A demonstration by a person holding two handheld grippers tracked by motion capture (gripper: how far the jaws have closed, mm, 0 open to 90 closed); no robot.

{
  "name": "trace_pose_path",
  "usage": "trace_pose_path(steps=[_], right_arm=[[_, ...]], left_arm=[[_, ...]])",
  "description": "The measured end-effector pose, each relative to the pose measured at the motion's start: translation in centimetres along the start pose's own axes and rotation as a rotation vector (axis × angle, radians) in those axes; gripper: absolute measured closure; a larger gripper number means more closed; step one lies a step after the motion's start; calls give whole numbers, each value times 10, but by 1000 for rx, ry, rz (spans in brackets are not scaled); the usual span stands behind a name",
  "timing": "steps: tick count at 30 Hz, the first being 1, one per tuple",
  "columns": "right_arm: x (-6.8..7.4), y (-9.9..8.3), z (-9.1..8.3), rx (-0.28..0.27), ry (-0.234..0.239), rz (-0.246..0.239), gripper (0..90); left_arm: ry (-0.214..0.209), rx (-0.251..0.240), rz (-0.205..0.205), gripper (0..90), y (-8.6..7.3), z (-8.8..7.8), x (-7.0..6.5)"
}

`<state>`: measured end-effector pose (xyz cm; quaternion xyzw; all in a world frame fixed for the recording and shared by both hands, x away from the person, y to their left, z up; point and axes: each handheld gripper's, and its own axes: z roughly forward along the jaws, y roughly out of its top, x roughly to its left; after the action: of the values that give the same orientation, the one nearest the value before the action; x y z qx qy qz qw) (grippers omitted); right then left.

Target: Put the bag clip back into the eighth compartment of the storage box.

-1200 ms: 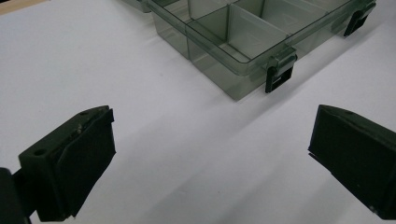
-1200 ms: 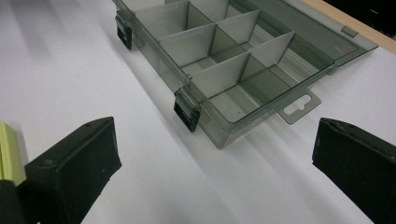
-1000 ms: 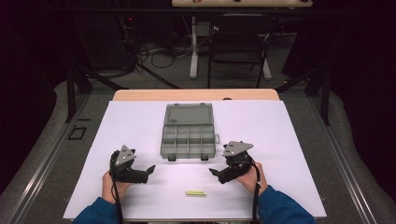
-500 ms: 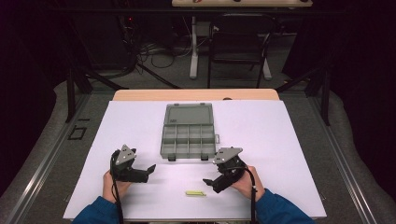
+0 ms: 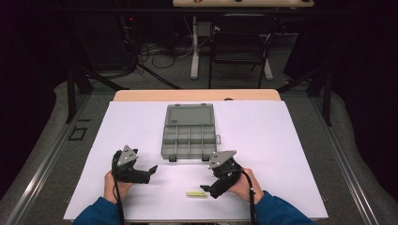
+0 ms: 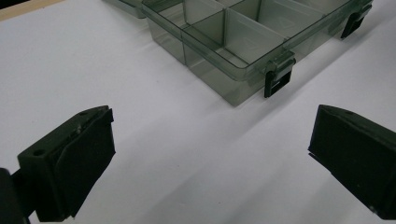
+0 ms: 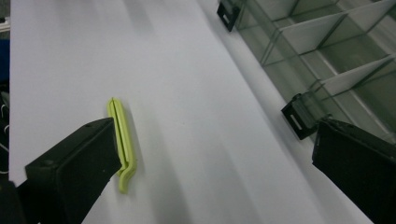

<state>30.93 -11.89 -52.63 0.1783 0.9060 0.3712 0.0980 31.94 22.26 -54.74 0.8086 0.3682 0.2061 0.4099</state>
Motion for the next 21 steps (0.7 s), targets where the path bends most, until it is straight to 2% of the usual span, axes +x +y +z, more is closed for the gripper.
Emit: trace_pose_path(steps=[6, 9, 11, 15, 16, 18, 19, 21], right_arm=[[8, 3, 7, 36, 38, -28, 0], [10, 3, 8, 32, 54, -35, 0], [11, 4, 11, 43, 78, -21, 0], [14, 4, 14, 59, 89, -31, 0], [15, 5, 14, 62, 92, -33, 8], [20, 6, 16, 73, 95, -55, 90], [22, 7, 17, 81, 89, -50, 115], [23, 7, 18, 83, 89, -61, 142]], left_arm=[[1, 3, 7, 0, 0, 0, 1], [1, 3, 7, 0, 1, 1, 0], [-1, 5, 7, 1, 0, 1, 1], [-6, 2, 6, 1, 0, 1, 1], [-7, 2, 8, 1, 1, 1, 0], [-6, 2, 7, 1, 1, 1, 0], [-6, 2, 10, 1, 1, 1, 0], [-4, 3, 10, 1, 1, 1, 0]])
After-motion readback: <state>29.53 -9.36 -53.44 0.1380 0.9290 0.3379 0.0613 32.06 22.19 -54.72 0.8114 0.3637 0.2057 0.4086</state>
